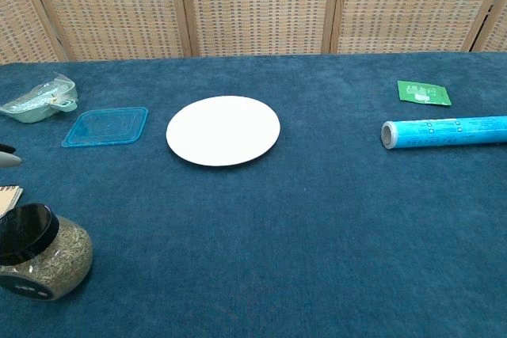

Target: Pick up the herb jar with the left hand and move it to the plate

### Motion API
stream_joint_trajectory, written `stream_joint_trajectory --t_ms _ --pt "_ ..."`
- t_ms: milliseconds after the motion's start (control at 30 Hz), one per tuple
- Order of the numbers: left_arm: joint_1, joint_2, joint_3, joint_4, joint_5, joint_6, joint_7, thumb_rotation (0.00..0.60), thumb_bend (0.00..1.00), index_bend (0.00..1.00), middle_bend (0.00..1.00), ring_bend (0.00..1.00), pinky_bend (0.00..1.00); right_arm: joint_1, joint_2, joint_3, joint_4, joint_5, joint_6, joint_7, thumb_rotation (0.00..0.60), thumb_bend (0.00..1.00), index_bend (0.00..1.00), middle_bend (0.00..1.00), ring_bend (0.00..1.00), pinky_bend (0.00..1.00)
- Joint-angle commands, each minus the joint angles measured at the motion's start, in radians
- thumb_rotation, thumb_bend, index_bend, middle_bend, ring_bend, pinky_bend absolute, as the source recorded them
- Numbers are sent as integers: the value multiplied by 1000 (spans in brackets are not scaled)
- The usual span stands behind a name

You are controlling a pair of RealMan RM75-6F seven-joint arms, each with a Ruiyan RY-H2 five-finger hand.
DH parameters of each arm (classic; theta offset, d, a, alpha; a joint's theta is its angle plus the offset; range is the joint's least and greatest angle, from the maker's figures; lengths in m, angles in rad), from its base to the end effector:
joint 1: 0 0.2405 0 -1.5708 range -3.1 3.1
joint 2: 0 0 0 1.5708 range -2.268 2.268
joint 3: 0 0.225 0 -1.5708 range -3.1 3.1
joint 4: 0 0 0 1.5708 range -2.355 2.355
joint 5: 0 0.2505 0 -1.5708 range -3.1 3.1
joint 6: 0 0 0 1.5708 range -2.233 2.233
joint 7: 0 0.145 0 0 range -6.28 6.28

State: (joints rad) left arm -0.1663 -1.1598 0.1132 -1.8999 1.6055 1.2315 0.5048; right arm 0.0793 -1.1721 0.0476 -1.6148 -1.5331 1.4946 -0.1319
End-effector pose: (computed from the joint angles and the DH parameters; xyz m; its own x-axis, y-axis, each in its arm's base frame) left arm -0.2110 0.1409 0.0197 0.5997 0.2835 0.7483 0.7921 -0.3429 -0.5049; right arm -0.2871 -0.1801 0.0911 0.4661 0.0039 0.8847 -0.8840 -0.0387 0.4659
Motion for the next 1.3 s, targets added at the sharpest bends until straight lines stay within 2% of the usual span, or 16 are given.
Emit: stream_joint_trajectory --t_ms 33,467,733,1000,1200,1300 --pt "-22 -31 -5 -15 -21 -37 47 600 188 0 0 0 0 -1 2 1 0 0 1 4 600 30 89 0 0 100" --pt "-59 -93 -35 -38 -124 -87 156 600 190 0 0 0 0 -2 14 7 -4 9 -1 26 600 31 92 0 0 101" --pt "-79 -123 -35 -18 -176 -114 150 600 191 0 0 0 8 -2 13 8 -4 12 -1 24 600 31 91 0 0 101" --pt "-67 -173 -40 26 -160 -65 110 600 239 33 0 0 178 -1 14 6 -7 16 -9 20 600 30 92 0 0 100" --pt "-67 -210 -42 61 -165 -52 105 600 298 188 0 9 286 -3 16 7 -9 14 -5 23 600 31 91 0 0 101" --pt "-72 -225 -45 74 -164 -52 100 600 312 250 2 52 321 -3 17 7 -9 12 -4 27 600 31 92 0 0 100"
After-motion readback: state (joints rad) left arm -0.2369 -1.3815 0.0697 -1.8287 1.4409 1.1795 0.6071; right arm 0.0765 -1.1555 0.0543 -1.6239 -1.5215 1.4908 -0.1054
